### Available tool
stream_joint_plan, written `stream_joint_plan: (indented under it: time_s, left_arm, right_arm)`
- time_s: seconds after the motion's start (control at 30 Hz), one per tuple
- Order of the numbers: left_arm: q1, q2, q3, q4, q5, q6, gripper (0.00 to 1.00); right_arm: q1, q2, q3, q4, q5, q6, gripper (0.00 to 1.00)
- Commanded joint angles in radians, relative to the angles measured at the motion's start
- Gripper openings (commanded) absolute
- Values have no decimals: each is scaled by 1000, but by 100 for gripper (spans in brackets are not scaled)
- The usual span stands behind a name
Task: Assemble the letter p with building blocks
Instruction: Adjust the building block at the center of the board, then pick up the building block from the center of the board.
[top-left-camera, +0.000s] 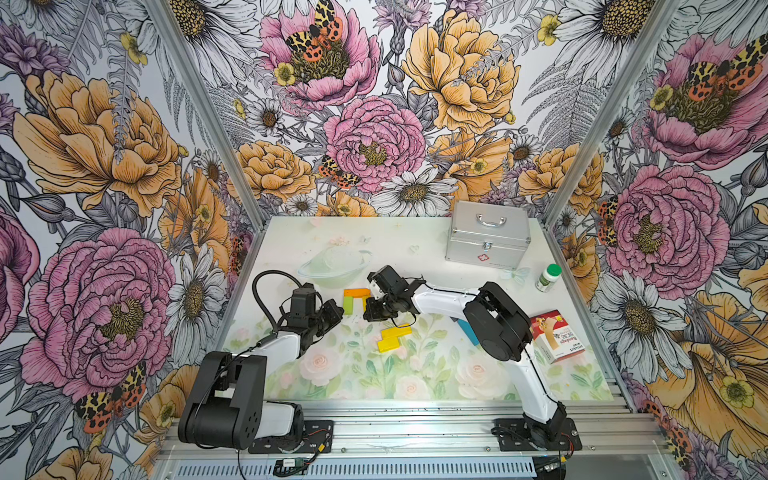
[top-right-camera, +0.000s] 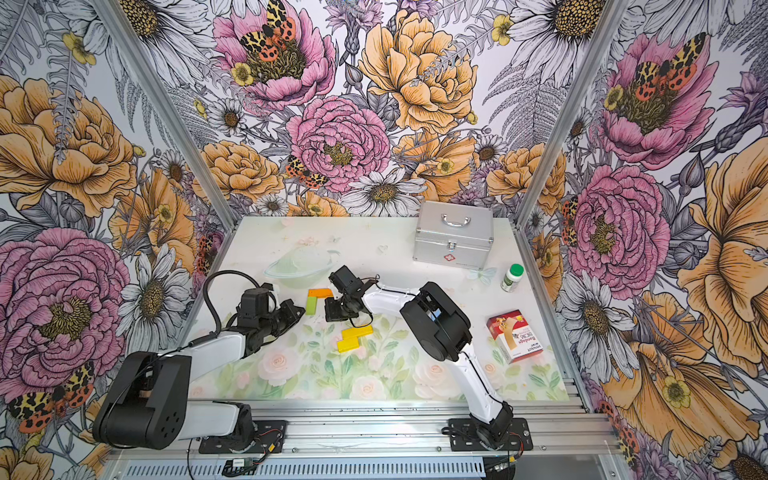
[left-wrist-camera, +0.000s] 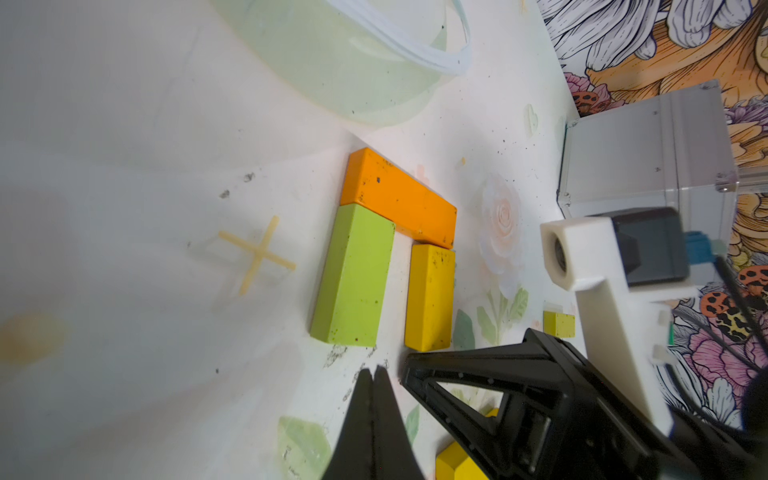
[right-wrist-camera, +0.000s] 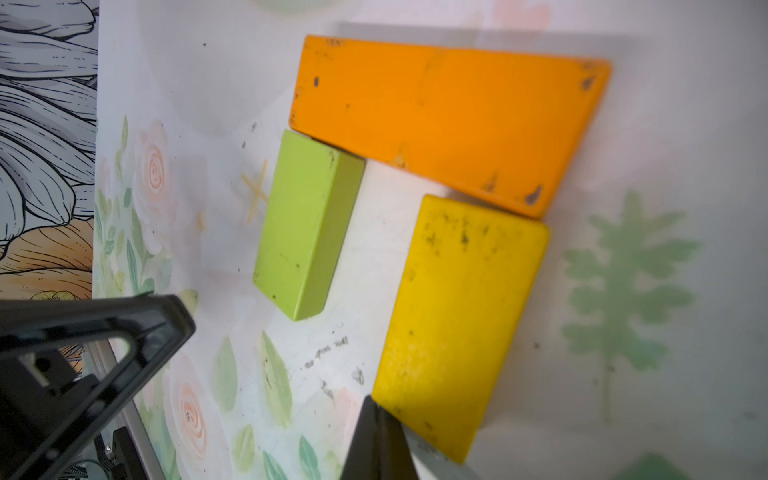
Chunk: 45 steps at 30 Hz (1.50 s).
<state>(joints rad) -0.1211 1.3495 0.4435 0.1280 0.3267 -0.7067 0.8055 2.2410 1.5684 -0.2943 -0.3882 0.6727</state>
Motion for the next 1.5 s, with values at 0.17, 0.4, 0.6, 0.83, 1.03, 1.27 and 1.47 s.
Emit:
stream_joint_plan:
  time_s: [0.17,0.4,0.6,0.83,1.03,1.27,1.47]
  left_arm:
    - [12,16,8,4,23,18,0]
    - [12,19,11,5,26,21,0]
    - [13,12,10,4,34,21,0]
    - [11,-58,9,4,43,1,0]
    - [-52,-184,15,-38,-21,25,9]
    - [-174,-204,23,-51,-50,33,42]
    - [-181,-222,24,-63,-63,26,60]
  right_arm:
    - [-7,54,16,-21,33,3,0]
    - [-6,55,22,-20,34,5,0]
    - [-8,22,12,-20,16,-4,0]
    - [6,-136,-27,-20,9,-62,0]
    - [-7,-312,-112,-23,53,-97,40]
    - [-54,-394,-210,-180,110,-227,99]
    - [15,-510,-324,-234,267,-298,99]
